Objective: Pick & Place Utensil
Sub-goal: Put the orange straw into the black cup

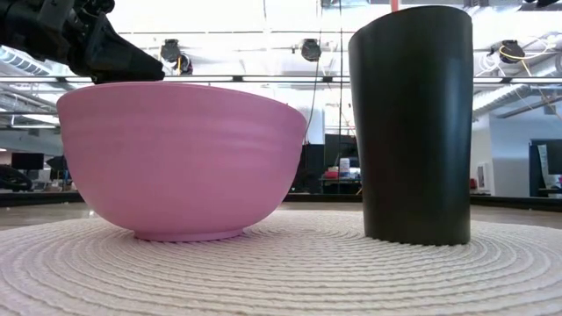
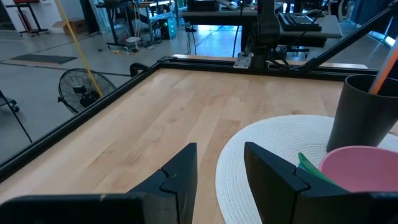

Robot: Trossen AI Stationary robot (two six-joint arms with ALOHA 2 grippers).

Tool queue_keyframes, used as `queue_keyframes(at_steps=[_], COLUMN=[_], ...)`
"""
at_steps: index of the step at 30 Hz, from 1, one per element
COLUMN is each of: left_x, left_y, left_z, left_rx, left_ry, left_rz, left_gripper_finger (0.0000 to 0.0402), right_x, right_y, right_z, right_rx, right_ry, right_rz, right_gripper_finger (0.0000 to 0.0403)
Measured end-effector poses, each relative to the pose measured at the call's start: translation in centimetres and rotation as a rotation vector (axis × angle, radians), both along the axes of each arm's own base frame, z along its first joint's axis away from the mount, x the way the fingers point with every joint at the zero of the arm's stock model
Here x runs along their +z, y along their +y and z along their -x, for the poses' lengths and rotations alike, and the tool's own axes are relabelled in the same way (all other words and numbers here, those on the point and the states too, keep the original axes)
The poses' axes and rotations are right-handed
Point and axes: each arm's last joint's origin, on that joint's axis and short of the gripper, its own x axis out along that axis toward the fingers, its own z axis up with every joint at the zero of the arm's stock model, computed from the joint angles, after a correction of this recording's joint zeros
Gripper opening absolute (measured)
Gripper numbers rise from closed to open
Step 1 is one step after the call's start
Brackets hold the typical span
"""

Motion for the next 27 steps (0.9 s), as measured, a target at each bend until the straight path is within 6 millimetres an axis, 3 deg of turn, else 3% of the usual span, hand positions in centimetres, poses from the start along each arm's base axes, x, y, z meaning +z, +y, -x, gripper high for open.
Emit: queue_keyframes(at_steps=[6, 14, 27], left_x=[0.0, 0.0, 0.0], left_y=[0.0, 0.0, 0.0], left_z=[0.0, 0.0, 0.0], left_rx=[0.000, 0.000, 0.006], left_ry=[0.002, 0.002, 0.001], left_rz=[-0.002, -0.003, -0.003], left_gripper_finger=[0.0136, 0.0136, 0.0136], right_x=[-1.9, -3.7, -4.9], right_y=[-0.5, -1.2, 1.0], right_z=[0.5, 1.8, 2.4], right_rx=[-0.151, -0.198, -0.235], right_ry=[0.062, 0.055, 0.081], right_rz=[-0.027, -0.115, -0.086], right_gripper_finger=[0.0000, 0.0000, 0.0000])
